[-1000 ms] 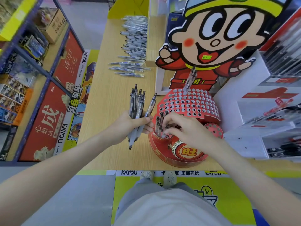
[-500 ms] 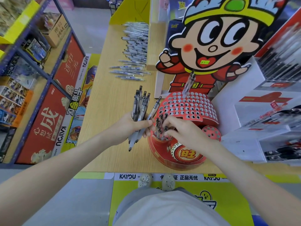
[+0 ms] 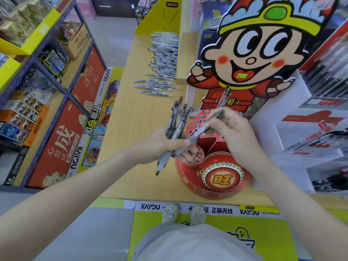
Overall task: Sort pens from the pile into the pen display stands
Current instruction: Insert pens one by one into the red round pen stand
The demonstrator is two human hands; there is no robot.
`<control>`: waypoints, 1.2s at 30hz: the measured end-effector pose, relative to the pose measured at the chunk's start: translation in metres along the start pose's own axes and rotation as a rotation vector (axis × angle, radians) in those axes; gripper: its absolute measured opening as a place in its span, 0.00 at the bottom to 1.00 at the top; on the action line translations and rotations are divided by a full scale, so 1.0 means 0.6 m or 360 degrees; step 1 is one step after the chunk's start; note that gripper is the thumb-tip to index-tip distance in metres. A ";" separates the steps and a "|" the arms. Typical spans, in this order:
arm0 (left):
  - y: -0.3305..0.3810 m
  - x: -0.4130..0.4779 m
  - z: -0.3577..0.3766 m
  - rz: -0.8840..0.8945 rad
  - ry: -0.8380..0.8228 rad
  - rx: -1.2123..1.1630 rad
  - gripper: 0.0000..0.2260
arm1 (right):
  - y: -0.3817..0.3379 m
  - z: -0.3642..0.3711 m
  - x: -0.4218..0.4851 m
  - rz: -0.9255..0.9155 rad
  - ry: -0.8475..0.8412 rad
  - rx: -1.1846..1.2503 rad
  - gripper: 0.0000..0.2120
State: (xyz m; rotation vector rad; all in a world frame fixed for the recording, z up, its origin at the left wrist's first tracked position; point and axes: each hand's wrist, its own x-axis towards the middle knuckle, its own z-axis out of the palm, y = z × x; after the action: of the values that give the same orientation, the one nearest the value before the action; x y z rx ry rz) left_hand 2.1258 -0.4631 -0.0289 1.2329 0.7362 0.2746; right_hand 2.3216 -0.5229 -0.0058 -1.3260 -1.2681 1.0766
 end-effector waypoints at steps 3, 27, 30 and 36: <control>-0.011 -0.008 -0.012 -0.0027 0.0094 -0.0064 0.03 | 0.007 -0.040 -0.008 -0.0099 0.0293 0.0007 0.08; -0.059 0.033 0.007 -0.0162 0.0495 0.0431 0.13 | 0.068 -0.041 -0.023 -0.0002 -0.0408 -0.1002 0.05; -0.065 0.030 -0.001 -0.0159 0.0408 0.0359 0.14 | 0.066 -0.043 -0.021 0.0009 -0.0431 -0.0989 0.05; -0.065 0.031 -0.009 -0.0119 0.0318 0.0213 0.16 | 0.064 -0.035 -0.010 0.0018 -0.0554 -0.1072 0.07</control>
State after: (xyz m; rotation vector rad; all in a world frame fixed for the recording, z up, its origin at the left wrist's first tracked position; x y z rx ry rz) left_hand 2.1287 -0.4613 -0.0725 1.3131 0.9847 0.2934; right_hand 2.3473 -0.5298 -0.0413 -1.6764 -2.0023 0.9458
